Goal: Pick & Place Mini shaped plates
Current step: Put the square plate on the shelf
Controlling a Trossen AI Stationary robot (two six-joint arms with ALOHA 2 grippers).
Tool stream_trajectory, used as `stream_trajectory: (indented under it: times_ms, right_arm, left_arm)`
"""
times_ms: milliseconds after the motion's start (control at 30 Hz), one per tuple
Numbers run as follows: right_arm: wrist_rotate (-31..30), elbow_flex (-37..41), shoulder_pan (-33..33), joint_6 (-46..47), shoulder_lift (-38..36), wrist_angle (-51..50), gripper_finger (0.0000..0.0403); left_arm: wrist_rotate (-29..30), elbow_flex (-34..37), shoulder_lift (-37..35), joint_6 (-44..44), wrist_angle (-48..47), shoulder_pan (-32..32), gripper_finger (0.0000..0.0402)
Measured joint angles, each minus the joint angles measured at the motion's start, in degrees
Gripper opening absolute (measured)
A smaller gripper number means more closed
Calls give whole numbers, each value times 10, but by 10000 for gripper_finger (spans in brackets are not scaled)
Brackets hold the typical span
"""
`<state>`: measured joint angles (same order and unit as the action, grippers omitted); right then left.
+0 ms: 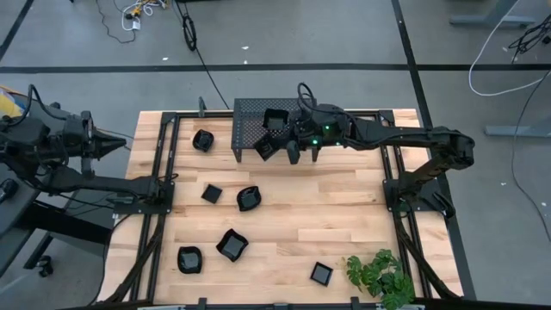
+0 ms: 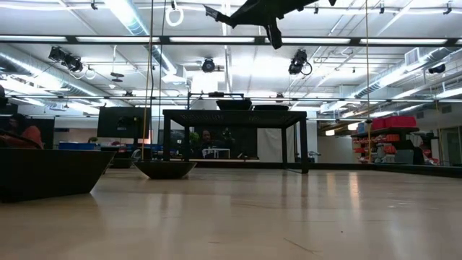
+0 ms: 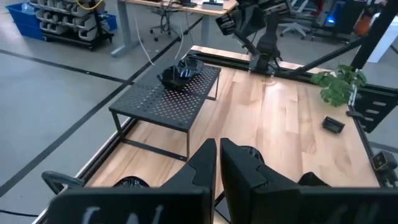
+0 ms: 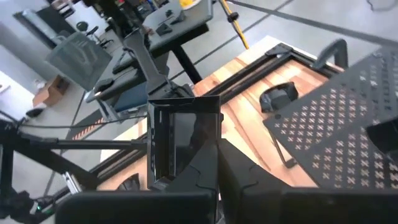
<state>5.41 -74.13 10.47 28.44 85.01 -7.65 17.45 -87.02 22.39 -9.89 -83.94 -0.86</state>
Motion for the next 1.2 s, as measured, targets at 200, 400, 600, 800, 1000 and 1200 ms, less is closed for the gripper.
stream_trajectory:
  times_ms: [200,400,600,800,1000,1200]
  right_arm:
    - [0,0,-8,-10,0,16,3]
    - [0,0,-8,-30,0,77,3]
    - [-6,0,-8,-35,-7,126,3]
    - [-21,0,-8,-45,-37,125,3]
    - [-72,0,-8,-69,-68,118,3]
    - [-151,0,-8,-106,-73,113,3]
  left_arm:
    - [5,0,0,0,0,0,25]
    - [5,0,0,-6,26,0,25]
    - [9,6,1,-76,143,0,25]
    - [10,46,2,-75,254,0,25]
    - [10,123,2,12,387,0,25]
    - [40,199,8,39,512,0,25]
